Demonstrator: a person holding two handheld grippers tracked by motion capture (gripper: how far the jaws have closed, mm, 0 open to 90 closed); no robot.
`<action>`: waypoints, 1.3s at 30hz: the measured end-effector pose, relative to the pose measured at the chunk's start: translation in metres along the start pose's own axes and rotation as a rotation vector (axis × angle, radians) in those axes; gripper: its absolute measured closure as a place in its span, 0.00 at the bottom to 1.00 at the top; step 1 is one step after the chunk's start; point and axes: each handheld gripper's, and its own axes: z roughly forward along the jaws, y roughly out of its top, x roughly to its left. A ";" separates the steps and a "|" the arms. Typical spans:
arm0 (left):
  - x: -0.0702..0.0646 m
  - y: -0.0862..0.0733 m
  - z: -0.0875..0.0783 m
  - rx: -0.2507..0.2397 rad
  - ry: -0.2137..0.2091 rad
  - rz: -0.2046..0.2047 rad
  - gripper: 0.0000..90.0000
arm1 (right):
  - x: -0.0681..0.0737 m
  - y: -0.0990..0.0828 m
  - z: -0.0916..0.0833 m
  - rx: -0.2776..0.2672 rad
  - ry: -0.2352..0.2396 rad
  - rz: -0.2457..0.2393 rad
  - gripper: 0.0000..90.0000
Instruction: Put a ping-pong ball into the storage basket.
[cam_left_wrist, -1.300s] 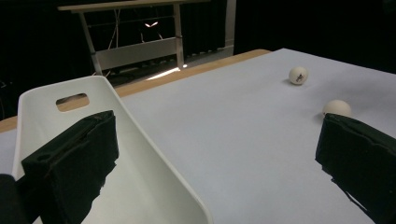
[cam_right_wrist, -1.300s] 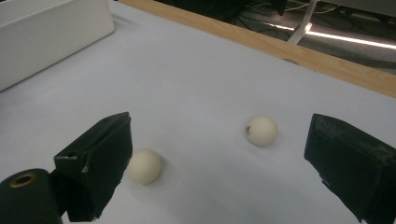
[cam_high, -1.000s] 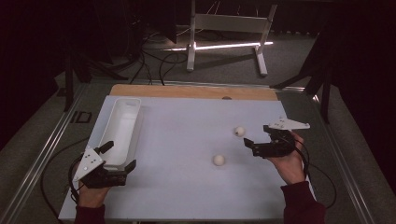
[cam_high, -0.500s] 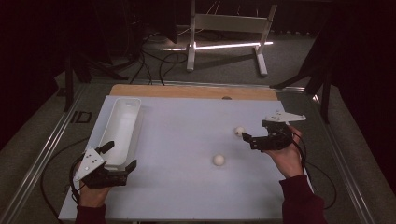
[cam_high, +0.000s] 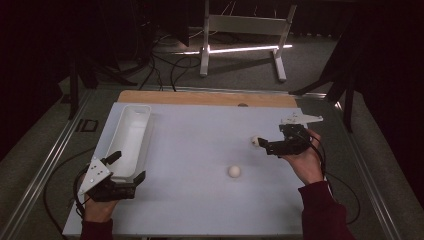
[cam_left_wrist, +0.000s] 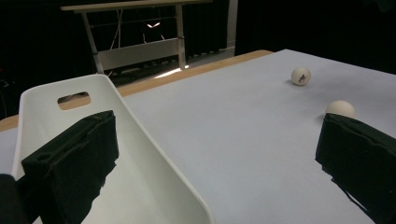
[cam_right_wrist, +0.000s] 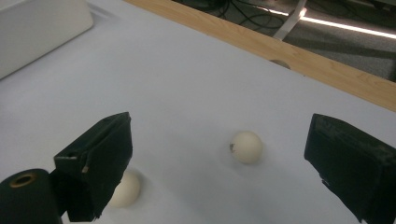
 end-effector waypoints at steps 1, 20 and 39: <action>0.000 0.000 0.000 0.000 0.000 0.000 0.00 | -0.001 0.000 0.001 0.002 0.000 0.002 0.08; 0.001 0.000 -0.001 -0.004 0.005 -0.001 0.00 | -0.007 0.019 0.012 0.029 -0.022 -0.028 0.08; 0.002 0.000 -0.002 -0.008 0.009 -0.002 0.00 | -0.014 0.021 0.036 0.085 -0.031 -0.045 0.08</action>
